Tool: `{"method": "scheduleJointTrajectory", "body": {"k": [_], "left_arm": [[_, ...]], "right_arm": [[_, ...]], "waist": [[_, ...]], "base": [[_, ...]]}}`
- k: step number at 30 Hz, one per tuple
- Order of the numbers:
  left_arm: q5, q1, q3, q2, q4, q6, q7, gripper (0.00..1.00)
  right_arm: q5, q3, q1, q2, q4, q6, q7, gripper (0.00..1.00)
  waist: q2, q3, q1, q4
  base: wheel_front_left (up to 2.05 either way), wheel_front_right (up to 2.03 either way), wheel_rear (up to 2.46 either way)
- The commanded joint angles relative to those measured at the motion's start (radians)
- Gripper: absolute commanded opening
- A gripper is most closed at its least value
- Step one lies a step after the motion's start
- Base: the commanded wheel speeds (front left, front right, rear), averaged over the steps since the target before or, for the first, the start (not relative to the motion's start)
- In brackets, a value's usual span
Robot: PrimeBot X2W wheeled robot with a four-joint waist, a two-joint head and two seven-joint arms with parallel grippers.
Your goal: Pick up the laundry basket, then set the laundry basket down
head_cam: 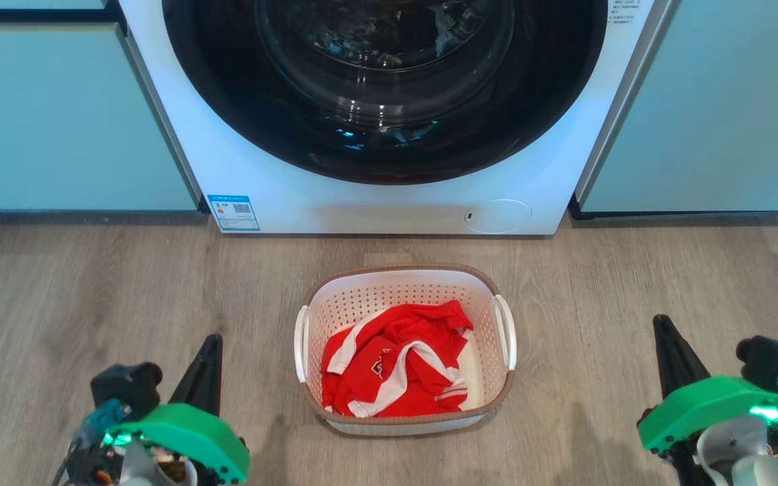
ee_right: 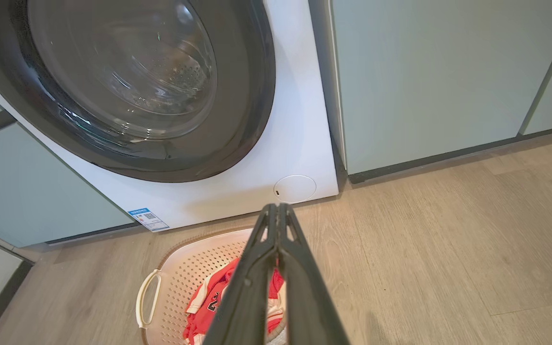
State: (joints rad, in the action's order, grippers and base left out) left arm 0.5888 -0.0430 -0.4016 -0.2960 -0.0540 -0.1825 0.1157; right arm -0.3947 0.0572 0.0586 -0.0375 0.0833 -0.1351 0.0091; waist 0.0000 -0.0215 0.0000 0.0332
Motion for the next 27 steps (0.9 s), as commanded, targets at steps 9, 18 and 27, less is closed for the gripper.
{"method": "scheduleJointTrajectory", "body": {"k": [9,18,27], "left_arm": [[0.108,0.057,0.070,0.014,0.001,0.037,-0.017,0.00],[0.196,0.066,0.106,0.032,-0.018,0.062,-0.032,0.00],[0.274,0.073,0.138,0.048,-0.032,0.085,-0.047,0.00]], "right_arm": [[-0.126,0.003,-0.054,-0.010,-0.012,0.001,0.008,0.00],[-0.228,0.005,-0.064,-0.013,0.004,0.001,0.015,0.00],[-0.318,0.008,-0.073,-0.014,0.018,0.002,0.021,0.00]], "waist": [[0.0000,0.002,0.0000,-0.003],[0.0000,0.003,0.0000,-0.006],[0.0000,0.005,0.0000,-0.008]], "base": [[0.00,0.00,0.00],[0.00,0.00,0.00],[0.00,0.00,0.00]]}}
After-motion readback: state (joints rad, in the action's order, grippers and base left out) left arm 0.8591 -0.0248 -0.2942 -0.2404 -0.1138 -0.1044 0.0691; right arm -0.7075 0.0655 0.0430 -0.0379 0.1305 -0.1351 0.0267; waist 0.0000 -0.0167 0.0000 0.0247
